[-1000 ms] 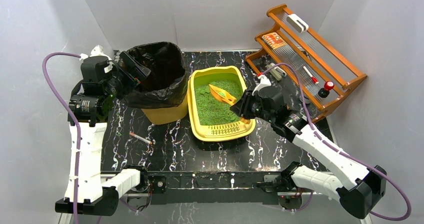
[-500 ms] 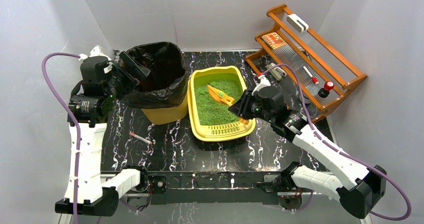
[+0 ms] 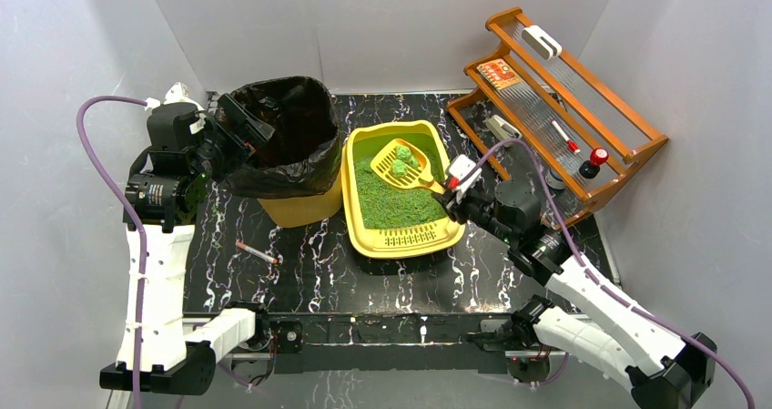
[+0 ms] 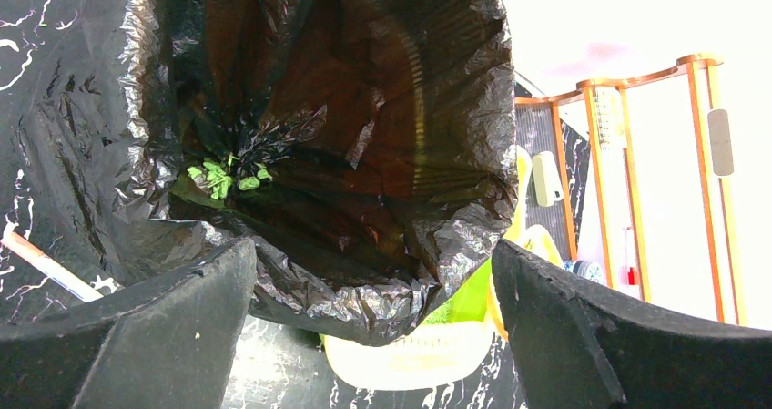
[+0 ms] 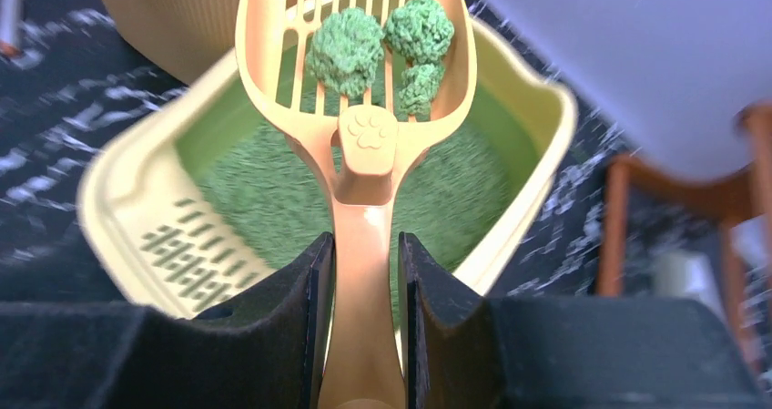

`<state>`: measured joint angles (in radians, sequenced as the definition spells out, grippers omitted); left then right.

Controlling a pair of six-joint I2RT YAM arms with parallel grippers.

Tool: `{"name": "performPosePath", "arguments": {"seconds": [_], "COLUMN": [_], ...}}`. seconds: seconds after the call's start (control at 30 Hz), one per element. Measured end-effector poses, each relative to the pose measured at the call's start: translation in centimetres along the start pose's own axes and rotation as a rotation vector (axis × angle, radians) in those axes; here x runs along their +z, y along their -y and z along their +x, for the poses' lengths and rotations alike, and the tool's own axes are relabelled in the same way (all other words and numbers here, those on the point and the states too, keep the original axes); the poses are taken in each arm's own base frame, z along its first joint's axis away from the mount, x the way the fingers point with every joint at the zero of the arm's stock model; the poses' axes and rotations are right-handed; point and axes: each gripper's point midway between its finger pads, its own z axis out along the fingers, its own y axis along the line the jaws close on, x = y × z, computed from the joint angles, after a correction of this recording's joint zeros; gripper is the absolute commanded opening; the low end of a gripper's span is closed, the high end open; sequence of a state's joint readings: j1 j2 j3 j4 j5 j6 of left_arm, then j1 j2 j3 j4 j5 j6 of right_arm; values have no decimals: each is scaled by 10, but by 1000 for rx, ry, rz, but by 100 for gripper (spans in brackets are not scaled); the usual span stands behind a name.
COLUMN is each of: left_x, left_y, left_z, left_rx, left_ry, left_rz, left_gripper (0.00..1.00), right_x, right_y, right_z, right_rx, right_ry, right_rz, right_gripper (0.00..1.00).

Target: Clean the litter box

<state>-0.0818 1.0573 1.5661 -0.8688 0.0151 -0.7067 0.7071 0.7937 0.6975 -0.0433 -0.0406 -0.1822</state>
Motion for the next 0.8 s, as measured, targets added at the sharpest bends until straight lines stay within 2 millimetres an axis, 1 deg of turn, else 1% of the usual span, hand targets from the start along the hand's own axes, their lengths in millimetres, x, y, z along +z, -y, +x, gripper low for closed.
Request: {"name": "performPosePath", "arguments": {"seconds": [0.17,0.37,0.6,0.7,0.8], "left_x": [0,0,0,0,1], "left_y": [0,0,-2,-3,-4], "left_z": [0,0,-2,-2,-3], "left_rx": [0,0,2,3,5], "left_ry": [0,0,12,14,17], "left_rz": [1,1,-13,-16,-19], "left_gripper": [98,98,98,98,98], "right_x": [-3,-6,-5,-5,-5], "right_y": [10,21,24,24,24], "right_z": [-4,-23,-25,-25,-25], "right_rx": [-370,-733,-910,-921,-870], "right_ry": [53,135,145,148,148], "right_rz": [-9,25,37,39,42], "right_gripper": [0,0,0,0,0]}}
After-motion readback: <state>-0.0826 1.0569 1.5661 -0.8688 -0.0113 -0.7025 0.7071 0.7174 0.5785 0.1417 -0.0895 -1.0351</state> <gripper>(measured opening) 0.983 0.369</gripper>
